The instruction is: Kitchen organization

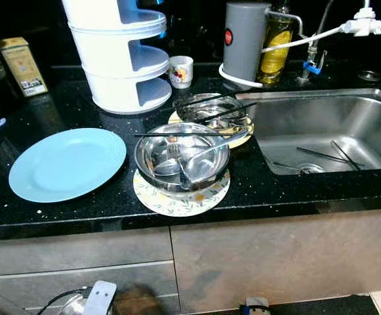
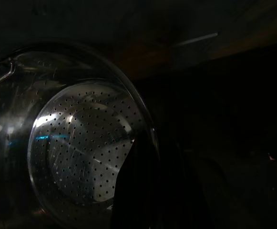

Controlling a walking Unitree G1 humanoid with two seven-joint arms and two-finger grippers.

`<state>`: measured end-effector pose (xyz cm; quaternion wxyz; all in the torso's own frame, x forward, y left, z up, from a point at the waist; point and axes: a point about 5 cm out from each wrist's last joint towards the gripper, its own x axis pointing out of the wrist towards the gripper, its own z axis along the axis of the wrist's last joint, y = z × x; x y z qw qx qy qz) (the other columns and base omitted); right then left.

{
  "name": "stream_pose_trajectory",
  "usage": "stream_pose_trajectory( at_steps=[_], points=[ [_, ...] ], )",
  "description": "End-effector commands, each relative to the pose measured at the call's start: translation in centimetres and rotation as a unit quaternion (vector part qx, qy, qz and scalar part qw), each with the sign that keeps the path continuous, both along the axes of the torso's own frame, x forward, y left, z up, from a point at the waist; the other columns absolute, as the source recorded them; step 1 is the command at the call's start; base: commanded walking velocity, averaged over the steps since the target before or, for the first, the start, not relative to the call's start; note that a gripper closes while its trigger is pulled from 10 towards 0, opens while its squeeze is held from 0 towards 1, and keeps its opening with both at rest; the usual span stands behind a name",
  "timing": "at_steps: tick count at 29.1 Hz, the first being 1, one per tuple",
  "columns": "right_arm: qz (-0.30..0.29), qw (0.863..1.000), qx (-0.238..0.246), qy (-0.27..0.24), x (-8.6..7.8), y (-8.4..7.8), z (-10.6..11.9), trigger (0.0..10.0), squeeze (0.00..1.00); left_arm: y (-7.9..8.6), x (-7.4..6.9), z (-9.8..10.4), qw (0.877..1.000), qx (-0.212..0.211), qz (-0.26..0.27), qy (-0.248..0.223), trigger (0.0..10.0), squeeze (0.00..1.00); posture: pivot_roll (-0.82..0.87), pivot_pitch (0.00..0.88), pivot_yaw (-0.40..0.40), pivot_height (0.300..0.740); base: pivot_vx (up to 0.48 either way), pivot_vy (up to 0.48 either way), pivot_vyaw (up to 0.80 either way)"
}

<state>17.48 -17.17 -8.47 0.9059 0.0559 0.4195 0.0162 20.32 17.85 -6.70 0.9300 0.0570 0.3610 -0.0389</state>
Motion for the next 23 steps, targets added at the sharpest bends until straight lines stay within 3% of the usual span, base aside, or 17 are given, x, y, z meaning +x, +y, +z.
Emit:
stream_pose_trajectory(
  at_steps=[1,15,23],
  points=[
    [0.002,1.0,-0.001,0.014,-0.7,0.1,-0.3,10.0,0.0,0.2,-0.5,-0.2,1.0,0.004,0.001,0.003,10.0,0.0,-0.07,0.182,-0.017,0.74,0.0,0.0,0.0],
    [0.005,1.0,-0.008,0.009,-0.2,-0.5,-0.1,10.0,0.0,-0.3,0.3,0.2,1.0,0.012,-0.006,-0.013,10.0,0.0,-0.08,0.182,-0.033,0.74,0.0,0.0,0.0],
    [0.002,1.0,-0.009,0.008,-0.2,-0.7,-0.1,10.0,0.0,-0.4,0.5,0.3,1.0,0.007,-0.003,-0.015,10.0,0.0,-0.09,0.181,-0.03,0.74,0.0,-0.347,0.0]
  ],
)
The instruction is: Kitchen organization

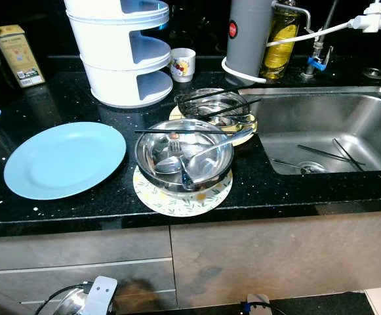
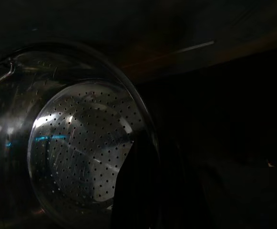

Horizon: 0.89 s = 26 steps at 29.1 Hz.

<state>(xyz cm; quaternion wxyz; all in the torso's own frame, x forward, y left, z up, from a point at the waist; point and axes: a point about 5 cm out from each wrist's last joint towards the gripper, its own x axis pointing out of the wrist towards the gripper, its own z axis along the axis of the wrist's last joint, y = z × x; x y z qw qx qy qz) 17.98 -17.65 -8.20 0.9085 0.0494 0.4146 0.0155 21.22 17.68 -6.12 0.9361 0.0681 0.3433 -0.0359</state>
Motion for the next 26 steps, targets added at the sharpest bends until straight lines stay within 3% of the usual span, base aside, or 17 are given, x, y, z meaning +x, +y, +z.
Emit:
stream_pose_trajectory(
  at_steps=[1,26],
  points=[
    [0.001,1.0,-0.003,0.014,-0.69,-0.21,-0.34,10.0,0.0,-0.24,-0.38,-0.24,1.0,-0.003,-0.001,0.004,10.0,0.0,-0.09,0.181,-0.03,0.74,0.0,-0.371,0.0],
    [0.001,1.0,-0.005,0.012,-0.66,-0.52,-0.27,10.0,0.0,-0.22,-0.37,-0.22,1.0,-0.013,0.013,0.002,10.0,0.0,-0.09,0.181,-0.035,0.74,0.0,-0.371,0.0]
  ],
)
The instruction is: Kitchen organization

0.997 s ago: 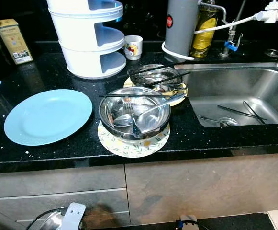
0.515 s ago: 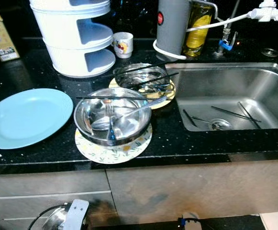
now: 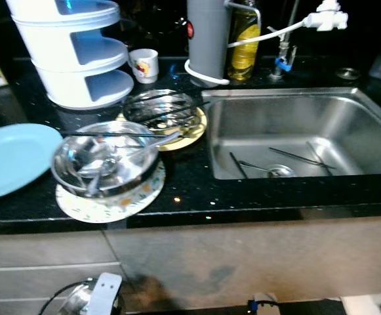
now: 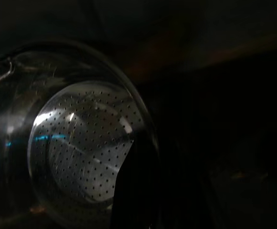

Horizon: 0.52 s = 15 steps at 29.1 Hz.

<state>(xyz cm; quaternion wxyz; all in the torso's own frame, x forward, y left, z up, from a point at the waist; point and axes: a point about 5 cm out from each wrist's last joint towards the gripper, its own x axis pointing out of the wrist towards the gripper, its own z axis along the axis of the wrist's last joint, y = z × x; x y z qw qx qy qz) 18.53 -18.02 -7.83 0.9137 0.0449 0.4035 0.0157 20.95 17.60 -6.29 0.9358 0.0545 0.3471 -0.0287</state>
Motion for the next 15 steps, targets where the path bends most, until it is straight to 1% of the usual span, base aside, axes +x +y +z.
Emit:
stream_pose_trajectory(
  at_steps=[1,15],
  points=[
    [0.0,1.0,-0.001,0.024,-1.21,-0.16,-0.63,10.0,0.0,-0.13,-0.1,-0.04,1.0,-0.004,0.002,-0.002,10.0,0.0,-0.09,0.181,-0.035,0.74,0.0,-0.371,0.0],
    [0.001,1.0,-0.001,0.023,-1.18,-0.25,-0.6,10.0,0.0,-0.02,-0.06,0.01,1.0,-0.006,0.006,-0.003,10.0,0.0,-0.1,0.182,-0.037,0.74,0.0,-0.363,0.0]
  ],
)
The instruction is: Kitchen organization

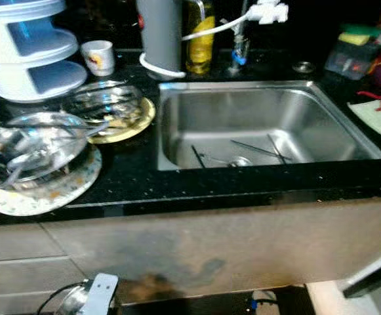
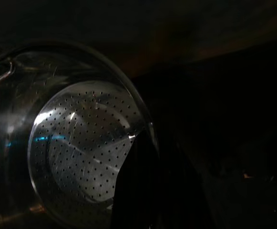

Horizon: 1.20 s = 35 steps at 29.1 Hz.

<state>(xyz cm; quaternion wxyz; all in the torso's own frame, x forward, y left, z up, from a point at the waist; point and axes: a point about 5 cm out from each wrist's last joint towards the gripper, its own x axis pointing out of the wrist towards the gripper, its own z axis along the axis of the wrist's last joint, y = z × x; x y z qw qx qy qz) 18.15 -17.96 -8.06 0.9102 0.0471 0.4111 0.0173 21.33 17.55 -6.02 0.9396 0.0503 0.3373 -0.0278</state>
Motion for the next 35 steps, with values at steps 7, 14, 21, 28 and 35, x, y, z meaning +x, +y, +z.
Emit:
stream_pose_trajectory(
  at_steps=[7,14,21,28,35],
  points=[
    [0.0,1.0,-0.004,0.013,-0.71,-0.34,-0.33,10.0,0.0,0.13,-0.4,-0.27,1.0,-0.01,0.015,0.009,10.0,0.0,-0.1,0.181,-0.037,0.74,0.0,-0.356,0.0],
    [0.001,1.0,-0.004,0.013,-0.64,-0.28,-0.3,10.0,0.0,0.36,-0.21,-0.18,0.998,-0.041,0.049,0.009,10.0,0.0,-0.09,0.181,-0.037,0.74,0.0,0.274,0.0],
    [0.001,1.0,-0.003,0.013,-0.74,-0.24,-0.35,10.0,0.0,0.51,-0.26,-0.13,0.998,-0.037,0.047,0.005,10.0,0.0,-0.09,0.177,-0.034,0.74,0.0,0.48,0.0],
    [0.001,1.0,-0.003,0.013,-0.74,-0.16,-0.36,10.0,0.0,0.49,-0.12,-0.02,0.999,-0.027,0.037,0.001,10.0,0.0,-0.09,0.168,-0.031,0.74,0.0,0.0,0.0],
    [0.0,1.0,-0.003,0.012,-0.6,-0.16,-0.3,10.0,0.0,0.33,0.31,0.23,1.0,-0.001,0.009,-0.005,10.0,0.0,-0.09,0.16,-0.029,0.74,0.0,0.0,0.0]
  ],
)
